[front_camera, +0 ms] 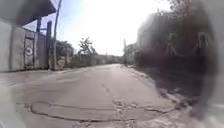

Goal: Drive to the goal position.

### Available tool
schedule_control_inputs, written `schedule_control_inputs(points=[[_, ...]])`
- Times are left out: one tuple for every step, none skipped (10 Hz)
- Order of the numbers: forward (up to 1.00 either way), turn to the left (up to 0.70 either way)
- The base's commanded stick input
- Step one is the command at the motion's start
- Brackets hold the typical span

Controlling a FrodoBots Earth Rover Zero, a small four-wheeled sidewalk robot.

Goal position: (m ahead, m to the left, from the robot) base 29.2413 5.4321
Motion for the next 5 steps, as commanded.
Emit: schedule_control_inputs(points=[[1.00, 0.00], [1.00, 0.00], [1.00, 0.00], [1.00, -0.03], [1.00, -0.03]])
